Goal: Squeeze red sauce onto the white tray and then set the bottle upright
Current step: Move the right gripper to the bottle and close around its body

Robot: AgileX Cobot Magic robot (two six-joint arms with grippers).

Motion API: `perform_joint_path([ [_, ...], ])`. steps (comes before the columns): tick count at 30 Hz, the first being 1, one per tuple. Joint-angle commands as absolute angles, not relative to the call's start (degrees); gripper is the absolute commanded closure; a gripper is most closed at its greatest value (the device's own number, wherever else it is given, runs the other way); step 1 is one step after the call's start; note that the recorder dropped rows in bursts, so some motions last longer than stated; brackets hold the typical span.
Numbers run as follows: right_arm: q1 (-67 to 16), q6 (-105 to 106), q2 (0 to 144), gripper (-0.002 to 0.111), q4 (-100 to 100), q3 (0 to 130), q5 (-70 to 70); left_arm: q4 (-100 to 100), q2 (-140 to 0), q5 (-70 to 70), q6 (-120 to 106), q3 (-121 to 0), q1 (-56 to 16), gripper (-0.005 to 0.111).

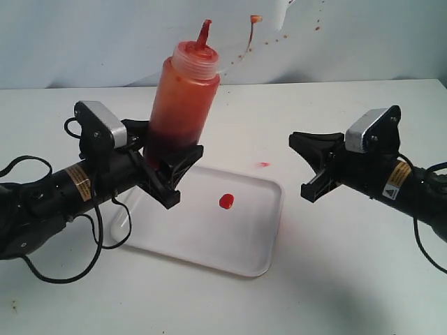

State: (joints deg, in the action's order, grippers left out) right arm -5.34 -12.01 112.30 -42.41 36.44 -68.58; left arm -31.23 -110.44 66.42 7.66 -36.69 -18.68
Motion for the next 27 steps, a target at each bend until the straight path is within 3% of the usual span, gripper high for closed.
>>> perform_joint_path([
  [1,-5.2,-12.5,111.6,0.108,-42.7,37.5,-70.0,-37.5,-110.1,70.0,10.6,-39.1,-18.6,0.107],
  [13,-5.3,-15.3,111.6,0.106,-42.8,37.4,-70.0,-42.5,-110.1,70.0,10.7,-40.3,-18.6,0.107],
  [16,-5.3,-15.3,111.6,0.089,-42.0,37.7,-70.0,-42.5,-110.1,70.0,10.7,-40.3,-18.6,0.107],
  [17,-5.3,-15.3,111.6,0.078,-42.0,38.2,-70.0,-42.6,-110.1,70.0,10.7,-40.3,-18.6,0.107],
  [21,-5.6,-16.7,111.6,0.015,-42.6,38.8,-70.0,-42.5,-110.1,70.0,10.8,-40.3,-18.6,0.107],
  [22,-5.9,-16.7,111.6,0.004,-42.3,38.8,-70.0,-42.5,-110.1,70.0,10.8,-40.3,-18.6,0.107],
  [27,-8.3,-16.5,111.6,0.004,-41.4,38.8,-70.0,-42.5,-110.1,70.0,10.8,-40.3,-18.6,0.107],
])
